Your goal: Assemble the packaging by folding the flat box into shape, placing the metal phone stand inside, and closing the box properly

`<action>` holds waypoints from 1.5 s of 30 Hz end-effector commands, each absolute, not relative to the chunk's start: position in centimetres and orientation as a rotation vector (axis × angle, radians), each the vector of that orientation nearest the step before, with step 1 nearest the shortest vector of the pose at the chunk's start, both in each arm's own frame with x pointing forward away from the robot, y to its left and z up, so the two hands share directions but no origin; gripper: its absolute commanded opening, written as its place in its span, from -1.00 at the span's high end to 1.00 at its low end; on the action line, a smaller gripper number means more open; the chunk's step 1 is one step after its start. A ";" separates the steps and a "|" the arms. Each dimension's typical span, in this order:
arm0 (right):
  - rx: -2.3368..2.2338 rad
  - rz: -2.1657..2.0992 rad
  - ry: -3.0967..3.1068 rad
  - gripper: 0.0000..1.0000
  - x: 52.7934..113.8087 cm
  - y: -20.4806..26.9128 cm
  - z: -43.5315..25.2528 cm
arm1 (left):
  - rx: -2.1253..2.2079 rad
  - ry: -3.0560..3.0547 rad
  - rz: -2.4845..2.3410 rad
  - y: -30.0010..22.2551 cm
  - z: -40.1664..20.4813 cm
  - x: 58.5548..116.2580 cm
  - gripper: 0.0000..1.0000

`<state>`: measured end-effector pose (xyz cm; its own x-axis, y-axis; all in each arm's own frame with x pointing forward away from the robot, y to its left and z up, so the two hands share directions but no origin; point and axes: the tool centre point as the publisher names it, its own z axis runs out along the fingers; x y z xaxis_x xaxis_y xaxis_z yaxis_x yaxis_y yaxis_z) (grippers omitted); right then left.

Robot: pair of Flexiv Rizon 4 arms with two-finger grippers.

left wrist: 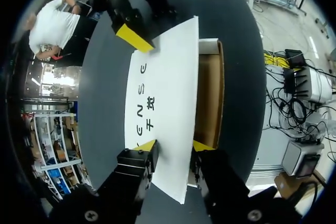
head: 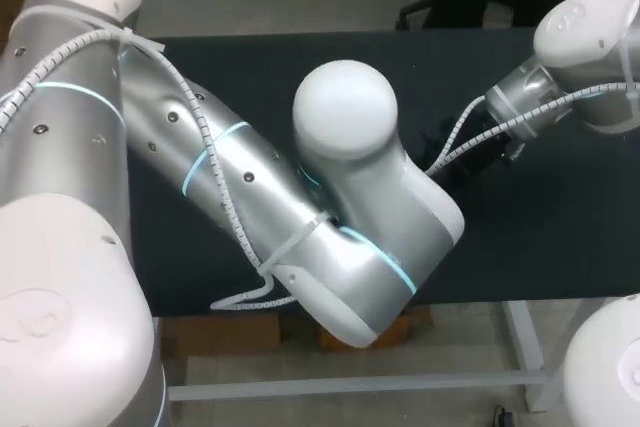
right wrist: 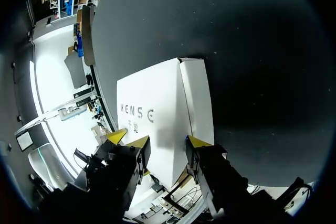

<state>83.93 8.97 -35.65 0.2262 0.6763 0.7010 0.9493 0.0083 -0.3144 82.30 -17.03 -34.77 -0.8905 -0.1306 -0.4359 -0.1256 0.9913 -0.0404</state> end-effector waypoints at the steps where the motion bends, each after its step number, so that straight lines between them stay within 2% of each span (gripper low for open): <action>1: -1.734 -0.450 -1.519 0.17 83.9 9.0 -35.6 | -0.178 2.634 -0.006 -17.2 -35.4 82.1 0.27; 45: -1.734 -0.450 -1.519 0.22 83.9 9.0 -35.6 | -0.155 2.633 -0.033 -16.9 -36.4 81.9 0.25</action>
